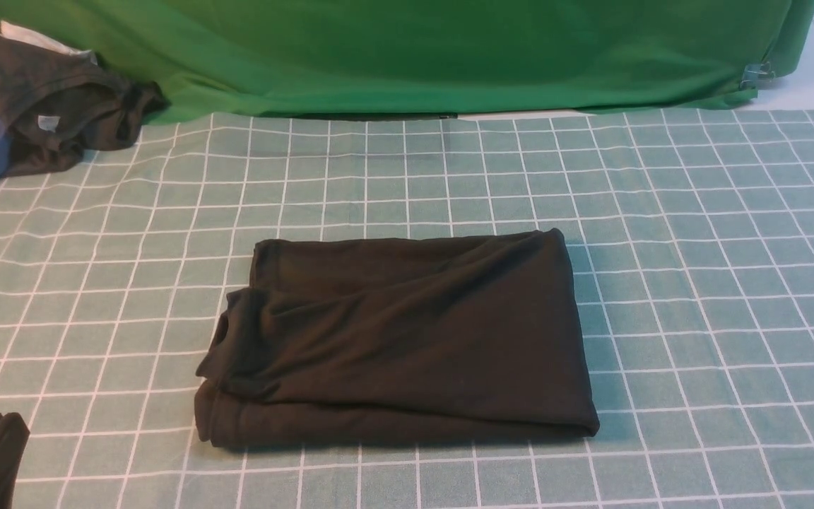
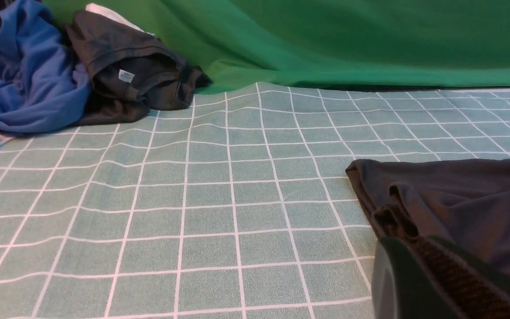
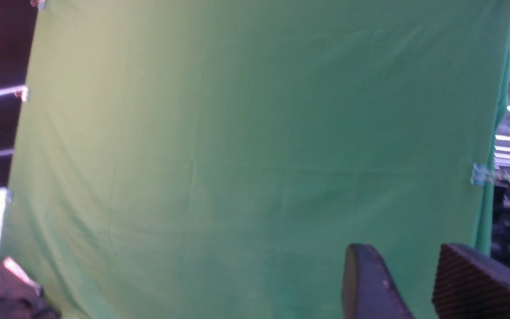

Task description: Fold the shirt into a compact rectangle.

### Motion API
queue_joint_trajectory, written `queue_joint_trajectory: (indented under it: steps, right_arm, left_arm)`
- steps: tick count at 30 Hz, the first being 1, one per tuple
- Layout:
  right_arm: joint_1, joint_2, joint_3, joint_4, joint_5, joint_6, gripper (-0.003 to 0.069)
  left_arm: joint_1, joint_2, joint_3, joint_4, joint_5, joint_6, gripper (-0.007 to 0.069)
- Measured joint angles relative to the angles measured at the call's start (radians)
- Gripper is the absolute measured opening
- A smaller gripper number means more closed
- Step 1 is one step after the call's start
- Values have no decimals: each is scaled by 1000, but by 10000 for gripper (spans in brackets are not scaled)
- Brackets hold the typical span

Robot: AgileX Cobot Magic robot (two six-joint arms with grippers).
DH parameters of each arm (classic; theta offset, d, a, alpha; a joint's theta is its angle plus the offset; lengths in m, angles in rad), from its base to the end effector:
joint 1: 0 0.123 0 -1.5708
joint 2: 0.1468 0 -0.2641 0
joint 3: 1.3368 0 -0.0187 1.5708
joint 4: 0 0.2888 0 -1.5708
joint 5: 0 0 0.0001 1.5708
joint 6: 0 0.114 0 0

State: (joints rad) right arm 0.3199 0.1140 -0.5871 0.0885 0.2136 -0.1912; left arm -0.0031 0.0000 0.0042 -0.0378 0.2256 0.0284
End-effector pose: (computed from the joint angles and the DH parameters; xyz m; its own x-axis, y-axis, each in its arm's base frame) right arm 0.0817 0.0293 0.3991 0.3561 0.0079 -0.9344 -0.2955 0.9496 -0.1046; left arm 0.1378 -0.0014 0.1879 -0.1421 -0.0080 -0.9898 0.0103 0.9999 -0.0096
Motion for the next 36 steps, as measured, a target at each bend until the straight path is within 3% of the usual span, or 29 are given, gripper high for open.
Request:
queue_joint_trajectory:
  steps: [4, 7, 12, 20, 36]
  right_arm:
    - [-77, -2, 39, -1, 51, -25, 235]
    - [-171, -4, 153, -3, 63, -65, 237]
    - [-238, -4, 351, -4, 28, -81, 239]
    - [-259, -97, 591, -4, 28, -87, 239]
    - [-259, -113, 592, -4, 23, -79, 239]
  left_arm:
    - [0, 0, 0, 0, 0, 0, 13]
    - [0, 0, 0, 0, 0, 0, 15]
    - [0, 0, 0, 0, 0, 0, 15]
    - [0, 0, 0, 0, 0, 7, 15]
    - [0, 0, 0, 0, 4, 9, 15]
